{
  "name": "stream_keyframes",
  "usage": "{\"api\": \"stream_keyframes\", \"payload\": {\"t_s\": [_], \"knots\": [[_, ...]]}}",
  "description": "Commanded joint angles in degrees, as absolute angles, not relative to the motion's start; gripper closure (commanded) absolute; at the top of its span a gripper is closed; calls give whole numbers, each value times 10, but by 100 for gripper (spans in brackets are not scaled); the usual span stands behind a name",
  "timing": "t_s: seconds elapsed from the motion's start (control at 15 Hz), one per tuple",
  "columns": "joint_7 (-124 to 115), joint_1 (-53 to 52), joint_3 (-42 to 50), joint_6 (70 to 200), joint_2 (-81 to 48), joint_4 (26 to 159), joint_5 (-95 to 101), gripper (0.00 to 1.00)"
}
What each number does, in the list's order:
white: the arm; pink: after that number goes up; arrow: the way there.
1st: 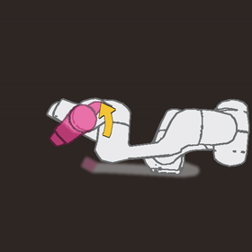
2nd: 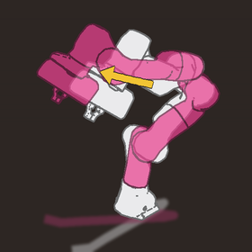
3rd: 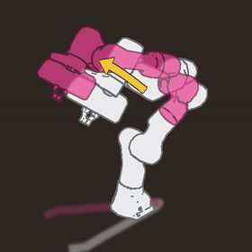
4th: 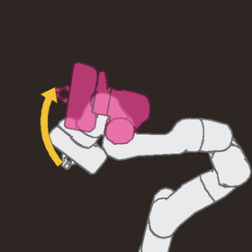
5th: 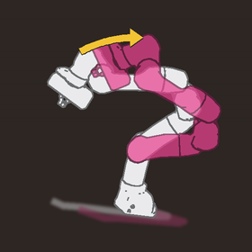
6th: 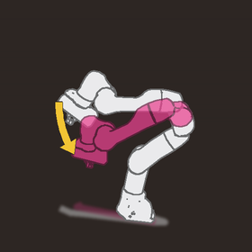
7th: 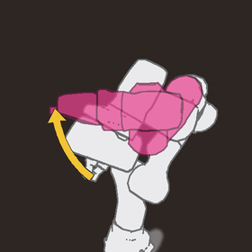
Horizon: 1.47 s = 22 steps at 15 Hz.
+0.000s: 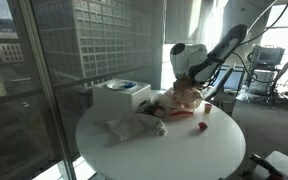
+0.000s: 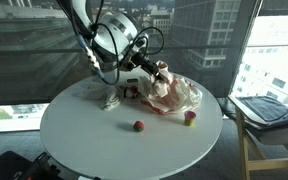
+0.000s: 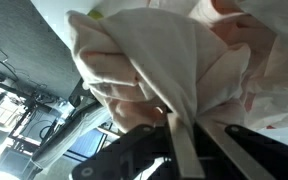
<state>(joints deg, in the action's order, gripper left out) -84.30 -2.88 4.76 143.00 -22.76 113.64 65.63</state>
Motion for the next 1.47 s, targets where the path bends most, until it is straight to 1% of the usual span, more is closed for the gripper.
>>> {"api": "stream_keyframes", "payload": {"t_s": [0.0,0.53,0.6,0.67,0.8,1.07,1.2,1.27,1.4], "knots": [[-839,-17,50,1452,-298,1057,657,92],[-812,3,52,1496,-445,916,628,92],[-809,5,49,1499,-456,911,610,84],[-802,6,45,1499,-458,916,588,64],[-771,8,27,1501,-430,958,523,51],[-748,-50,50,1474,-327,1053,489,19],[-752,-76,64,1437,-282,1090,502,6],[-749,-79,59,1409,-262,1107,494,1],[-661,-48,17,1394,-223,1155,425,0]]}}
